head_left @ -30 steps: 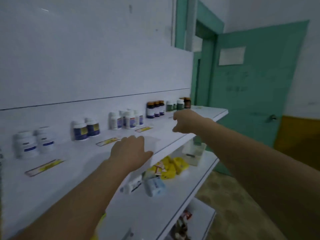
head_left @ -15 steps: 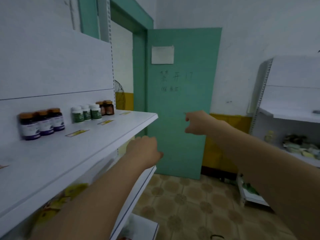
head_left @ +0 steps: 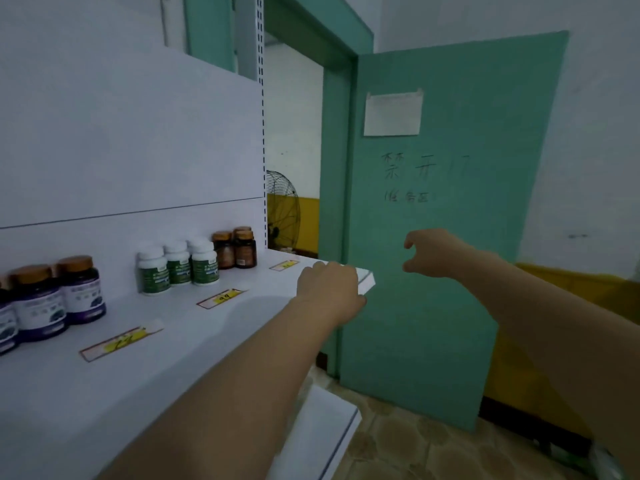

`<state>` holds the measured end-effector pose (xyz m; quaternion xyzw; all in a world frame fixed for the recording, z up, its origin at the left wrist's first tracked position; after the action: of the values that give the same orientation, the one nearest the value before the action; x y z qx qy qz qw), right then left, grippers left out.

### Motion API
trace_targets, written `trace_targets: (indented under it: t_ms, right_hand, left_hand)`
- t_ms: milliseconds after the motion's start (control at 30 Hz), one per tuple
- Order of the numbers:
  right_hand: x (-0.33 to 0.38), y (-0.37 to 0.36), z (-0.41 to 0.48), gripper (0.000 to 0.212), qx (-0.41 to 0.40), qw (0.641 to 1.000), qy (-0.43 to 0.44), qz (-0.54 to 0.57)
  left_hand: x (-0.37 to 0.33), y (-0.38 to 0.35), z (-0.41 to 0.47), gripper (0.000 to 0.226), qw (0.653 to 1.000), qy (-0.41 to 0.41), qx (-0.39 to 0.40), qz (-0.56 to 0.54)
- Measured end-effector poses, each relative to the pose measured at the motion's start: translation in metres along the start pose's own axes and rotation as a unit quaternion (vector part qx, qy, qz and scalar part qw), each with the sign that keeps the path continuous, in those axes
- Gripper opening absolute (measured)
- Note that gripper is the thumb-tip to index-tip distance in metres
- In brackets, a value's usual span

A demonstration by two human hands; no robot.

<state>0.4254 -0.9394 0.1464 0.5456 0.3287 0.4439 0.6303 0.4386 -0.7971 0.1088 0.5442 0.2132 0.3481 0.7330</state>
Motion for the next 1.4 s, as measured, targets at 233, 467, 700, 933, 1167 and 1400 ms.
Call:
trace_targets:
  t_ms: [233,467,700,933,1167,1400]
  right_hand:
    - [0.121,-0.036,0.107,0.038,-0.011,0.981,0.194,-0.004]
    - [0.243,-0.066,0.129,0.036,0.021,0.912,0.409,0.002]
    - [0.320,-0.075,0.127,0.029,0.038,0.863,0.497,0.079]
    - [0.369,-0.096,0.118,0.045,0.021,0.833,0.516,0.197]
    - [0.381,-0.114,0.120,0.035,0.017,0.820,0.485,0.304]
    - [0.374,-0.115,0.123,0.036,0.019,0.802,0.447,0.396]
  left_hand:
    - [0.102,-0.025,0.037,0.044,0.988,0.148,0.007,0.034]
    - [0.204,-0.024,-0.006,0.045,0.921,0.385,-0.007,0.053]
    - [0.240,-0.026,-0.070,0.047,0.847,0.522,0.008,0.096]
    - [0.252,-0.062,-0.073,0.062,0.839,0.538,0.028,0.079]
    - [0.265,-0.099,-0.056,0.082,0.845,0.534,0.020,-0.015]
    - [0.266,-0.116,-0.056,0.093,0.848,0.520,0.105,-0.002]
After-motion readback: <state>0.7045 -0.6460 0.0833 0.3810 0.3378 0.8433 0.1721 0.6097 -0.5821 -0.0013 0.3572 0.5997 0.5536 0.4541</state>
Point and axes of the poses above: each hand's wrist, its own z-axis towards the middle knuckle, its own y-axis out of the back of the hand, x = y × z, the point moved 10 cm from there along z, towards the middle knuckle, and after that the axes turned 5 degrees about -y, right-handed, at the moved point
